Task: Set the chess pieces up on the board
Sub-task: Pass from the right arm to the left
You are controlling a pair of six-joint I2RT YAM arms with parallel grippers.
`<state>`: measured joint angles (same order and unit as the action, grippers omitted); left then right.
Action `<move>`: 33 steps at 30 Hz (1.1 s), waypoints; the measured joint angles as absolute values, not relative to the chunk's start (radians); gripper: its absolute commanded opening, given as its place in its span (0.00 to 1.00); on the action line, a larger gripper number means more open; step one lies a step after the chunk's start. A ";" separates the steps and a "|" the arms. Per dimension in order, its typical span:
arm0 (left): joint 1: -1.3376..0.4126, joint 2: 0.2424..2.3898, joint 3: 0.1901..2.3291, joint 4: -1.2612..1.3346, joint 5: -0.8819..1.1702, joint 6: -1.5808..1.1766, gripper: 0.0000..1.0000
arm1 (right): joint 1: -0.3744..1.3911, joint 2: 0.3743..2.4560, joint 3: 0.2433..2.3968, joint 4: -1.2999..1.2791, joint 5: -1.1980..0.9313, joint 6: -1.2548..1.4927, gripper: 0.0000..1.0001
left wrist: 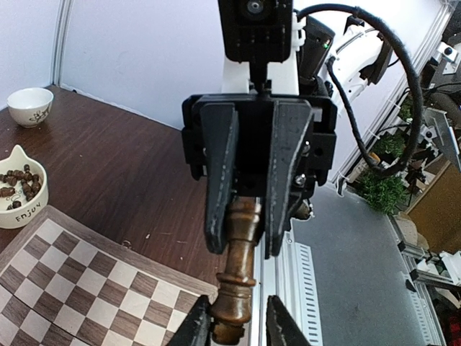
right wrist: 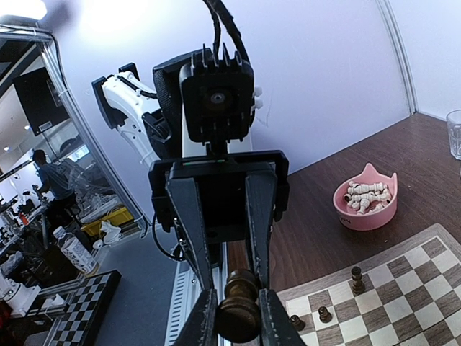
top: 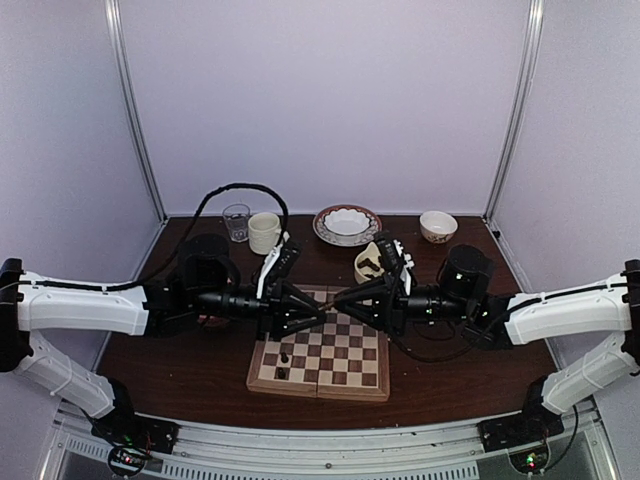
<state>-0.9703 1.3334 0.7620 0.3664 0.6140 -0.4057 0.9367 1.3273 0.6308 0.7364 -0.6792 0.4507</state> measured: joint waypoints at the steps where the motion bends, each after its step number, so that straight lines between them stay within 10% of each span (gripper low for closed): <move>1: -0.970 1.333 0.762 0.366 0.613 -0.406 0.26 | 0.937 1.329 0.631 0.736 -0.679 0.451 0.06; 33: -0.970 1.404 0.626 0.833 0.519 -0.609 0.30 | 0.958 1.362 0.551 0.935 -0.577 0.443 0.10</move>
